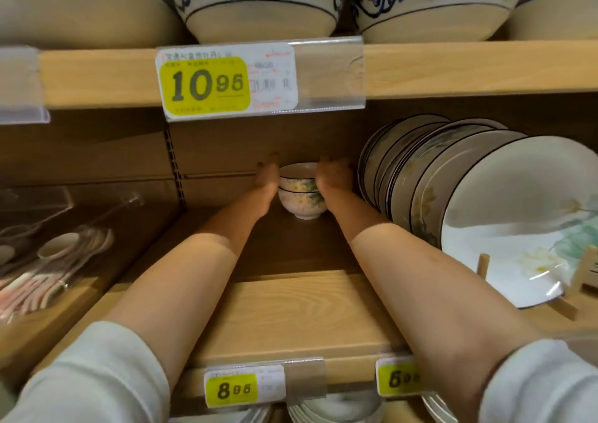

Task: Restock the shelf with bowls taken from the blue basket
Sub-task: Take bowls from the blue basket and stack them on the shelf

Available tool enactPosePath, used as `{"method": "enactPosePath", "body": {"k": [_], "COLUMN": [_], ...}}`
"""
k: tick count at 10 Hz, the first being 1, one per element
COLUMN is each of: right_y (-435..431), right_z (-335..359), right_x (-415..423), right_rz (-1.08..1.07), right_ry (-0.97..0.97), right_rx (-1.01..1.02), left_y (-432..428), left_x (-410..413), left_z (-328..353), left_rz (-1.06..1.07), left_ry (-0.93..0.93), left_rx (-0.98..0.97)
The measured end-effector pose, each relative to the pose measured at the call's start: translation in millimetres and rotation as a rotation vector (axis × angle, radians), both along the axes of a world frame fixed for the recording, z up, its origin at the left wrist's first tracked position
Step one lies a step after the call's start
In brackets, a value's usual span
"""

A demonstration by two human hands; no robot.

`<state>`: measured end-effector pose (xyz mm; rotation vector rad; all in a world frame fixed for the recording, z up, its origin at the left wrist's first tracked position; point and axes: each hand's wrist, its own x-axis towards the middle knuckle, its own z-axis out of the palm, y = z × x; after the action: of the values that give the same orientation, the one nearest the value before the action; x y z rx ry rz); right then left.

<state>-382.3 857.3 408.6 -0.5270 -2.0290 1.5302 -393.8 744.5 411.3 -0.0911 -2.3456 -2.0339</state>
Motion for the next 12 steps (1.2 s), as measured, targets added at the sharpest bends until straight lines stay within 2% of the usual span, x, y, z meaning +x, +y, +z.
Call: {"method": "enactPosePath", "body": {"k": [1, 2, 3, 4, 6, 7, 8, 9, 10, 12], "right_y": [-3.3, -7.5, -13.8, -24.6, -57.3, -83.7, -122.0, -168.2, -224.2, -322.7], "right_z": [1.0, 0.2, 1.4, 6.2, 8.0, -5.2, -27.0, -52.9, -85.3, -152.0], "right_x": [16.8, 41.0, 72.0, 115.0, 207.3, 254.2, 298.6, 334.8, 368.8, 426.1], "right_rz": [0.003, 0.096, 0.117, 0.207, 0.401, 0.599, 0.678, 0.7, 0.794, 0.946], "right_ry": [-0.01, 0.033, 0.104, 0.109, 0.125, 0.167, 0.156, 0.11, -0.026, -0.286], "right_rx": [0.052, 0.177, 0.114, -0.068, -0.528, -0.495, -0.502, -0.492, -0.56, -0.506], "left_y": [-5.9, -15.7, -31.5, -45.4, -88.1, -119.3, -165.4, -218.0, -273.2, -367.2], "left_x": [23.7, 52.4, 79.7, 138.4, 232.4, 292.3, 357.7, 419.7, 482.5, 572.6], "left_z": [3.7, 4.2, -0.3, 3.0, -9.3, -21.6, -42.6, -64.6, -91.2, -138.0], "left_rz": [0.045, 0.091, 0.119, 0.138, 0.163, 0.187, 0.215, 0.325, 0.459, 0.69], "left_ry": [-0.006, -0.046, -0.055, -0.065, 0.091, 0.128, 0.156, 0.119, 0.069, -0.079], "left_rx": [0.01, 0.031, 0.092, 0.135, 0.123, 0.2, 0.19, 0.191, 0.187, 0.197]}}
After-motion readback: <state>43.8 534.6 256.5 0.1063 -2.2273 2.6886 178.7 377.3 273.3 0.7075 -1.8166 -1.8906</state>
